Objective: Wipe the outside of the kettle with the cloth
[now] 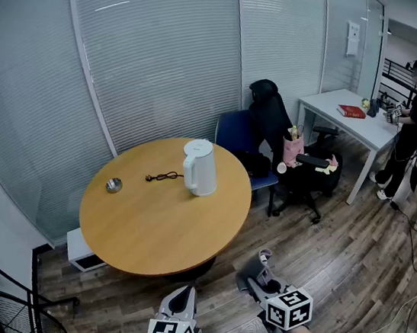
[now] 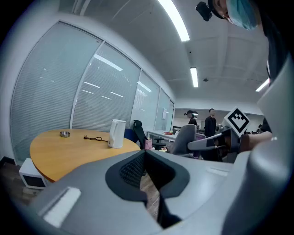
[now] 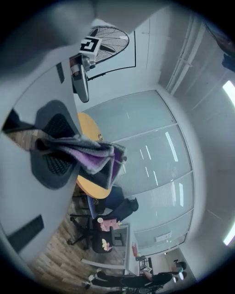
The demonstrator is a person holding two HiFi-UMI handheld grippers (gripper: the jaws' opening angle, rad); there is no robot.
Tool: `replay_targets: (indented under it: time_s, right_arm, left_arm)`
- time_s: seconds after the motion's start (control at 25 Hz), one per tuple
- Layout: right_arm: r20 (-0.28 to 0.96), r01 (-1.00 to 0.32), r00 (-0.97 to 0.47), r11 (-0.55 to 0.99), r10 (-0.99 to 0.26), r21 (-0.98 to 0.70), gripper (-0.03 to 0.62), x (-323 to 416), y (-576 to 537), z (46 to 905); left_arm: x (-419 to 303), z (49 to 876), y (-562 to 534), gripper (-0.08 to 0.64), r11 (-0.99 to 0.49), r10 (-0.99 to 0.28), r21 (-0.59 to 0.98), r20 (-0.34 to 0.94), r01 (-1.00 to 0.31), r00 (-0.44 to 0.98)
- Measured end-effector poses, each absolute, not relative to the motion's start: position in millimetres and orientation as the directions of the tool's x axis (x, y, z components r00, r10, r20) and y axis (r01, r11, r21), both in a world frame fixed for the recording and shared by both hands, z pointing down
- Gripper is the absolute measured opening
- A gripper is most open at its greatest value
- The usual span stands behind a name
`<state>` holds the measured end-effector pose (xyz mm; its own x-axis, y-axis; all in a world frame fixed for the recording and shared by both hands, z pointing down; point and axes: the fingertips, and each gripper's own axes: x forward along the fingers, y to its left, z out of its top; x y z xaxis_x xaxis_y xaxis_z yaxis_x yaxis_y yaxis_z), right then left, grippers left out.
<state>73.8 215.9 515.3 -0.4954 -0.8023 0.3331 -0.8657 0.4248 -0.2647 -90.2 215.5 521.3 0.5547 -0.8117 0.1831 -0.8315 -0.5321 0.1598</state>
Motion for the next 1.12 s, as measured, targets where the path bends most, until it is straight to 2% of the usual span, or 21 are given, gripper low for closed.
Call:
replay_targets:
  time_s: [0.36,0.8,0.84,0.92,1.12]
  right_arm:
    - [0.316,-0.859,-0.495,0.402,-0.809,-0.317,0.054,76.4,199.7,515.3]
    - [0.328,-0.879,-0.453,0.355,-0.829,-0.318,0.054,70.3,107.7,511.3]
    - [0.327,-0.881,-0.449,0.351,-0.832,-0.317,0.054,68.4,96.1,510.3]
    - [0.322,-0.884,-0.441,0.344,-0.838,-0.317,0.054,63.3,72.9,508.1]
    - [0.316,-0.893,-0.416,0.317,-0.852,-0.321,0.054,49.5,19.5,501.9]
  left_arm:
    - [-95.1,525.5,197.1,0.012,-0.53,-0.808,0.17,0.195,-0.831,0.555]
    - [-90.7,521.2,94.8,0.018,-0.599,-0.761,0.194,0.165,-0.777,0.628]
    - [-91.2,521.4,82.6,0.035,-0.606,-0.754,0.199,0.163,-0.77,0.636]
    - [-94.7,522.0,57.7,0.126,-0.615,-0.745,0.208,0.162,-0.76,0.647]
    - [-106.2,519.4,0.3,0.13,-0.642,-0.72,0.213,0.161,-0.737,0.675]
